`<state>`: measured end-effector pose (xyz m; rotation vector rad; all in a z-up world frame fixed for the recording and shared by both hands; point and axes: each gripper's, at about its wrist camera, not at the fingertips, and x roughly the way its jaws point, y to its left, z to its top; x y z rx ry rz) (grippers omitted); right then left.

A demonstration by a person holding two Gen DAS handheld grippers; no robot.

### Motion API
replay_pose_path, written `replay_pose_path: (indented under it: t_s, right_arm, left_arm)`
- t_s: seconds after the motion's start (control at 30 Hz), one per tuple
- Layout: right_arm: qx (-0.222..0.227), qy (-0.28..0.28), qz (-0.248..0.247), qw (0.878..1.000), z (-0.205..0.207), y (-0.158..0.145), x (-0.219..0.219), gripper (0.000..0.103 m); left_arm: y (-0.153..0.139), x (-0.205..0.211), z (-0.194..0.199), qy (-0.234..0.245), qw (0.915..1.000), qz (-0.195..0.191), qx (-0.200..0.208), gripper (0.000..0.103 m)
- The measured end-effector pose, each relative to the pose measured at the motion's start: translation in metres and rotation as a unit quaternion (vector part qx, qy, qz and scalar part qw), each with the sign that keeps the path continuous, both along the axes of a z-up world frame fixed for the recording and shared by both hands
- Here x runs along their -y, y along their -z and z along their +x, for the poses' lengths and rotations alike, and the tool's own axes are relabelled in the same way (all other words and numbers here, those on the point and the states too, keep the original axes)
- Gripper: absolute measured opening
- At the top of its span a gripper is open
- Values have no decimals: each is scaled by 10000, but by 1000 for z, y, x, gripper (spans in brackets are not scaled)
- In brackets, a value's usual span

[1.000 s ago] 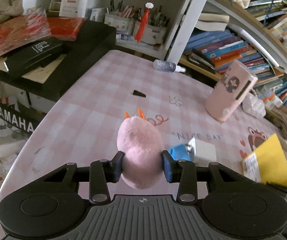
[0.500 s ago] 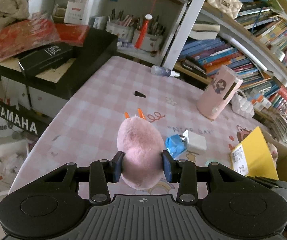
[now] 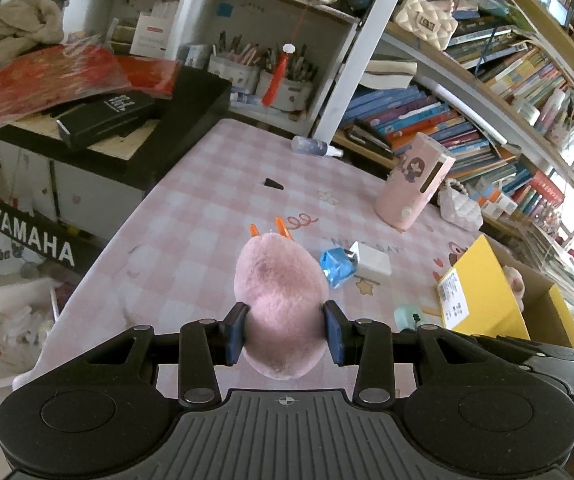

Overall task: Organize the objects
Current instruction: 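Carry the chick plush and tape dispenser toward the yellow box with both tools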

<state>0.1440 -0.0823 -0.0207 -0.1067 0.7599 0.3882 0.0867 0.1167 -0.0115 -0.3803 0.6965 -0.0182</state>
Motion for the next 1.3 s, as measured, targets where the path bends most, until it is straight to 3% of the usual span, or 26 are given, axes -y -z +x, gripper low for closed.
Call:
replay_pose_path:
  t_s: [0.7, 1.3]
  right_arm:
    - [-35, 295, 168, 9994, -112, 2, 2, 23]
    - [-35, 1142, 229, 9932, -178, 5, 40, 23]
  left_arm:
    - [-3, 7, -99, 492, 9987, 107, -1, 38]
    - [-2, 39, -125, 1382, 9904, 72, 34, 38]
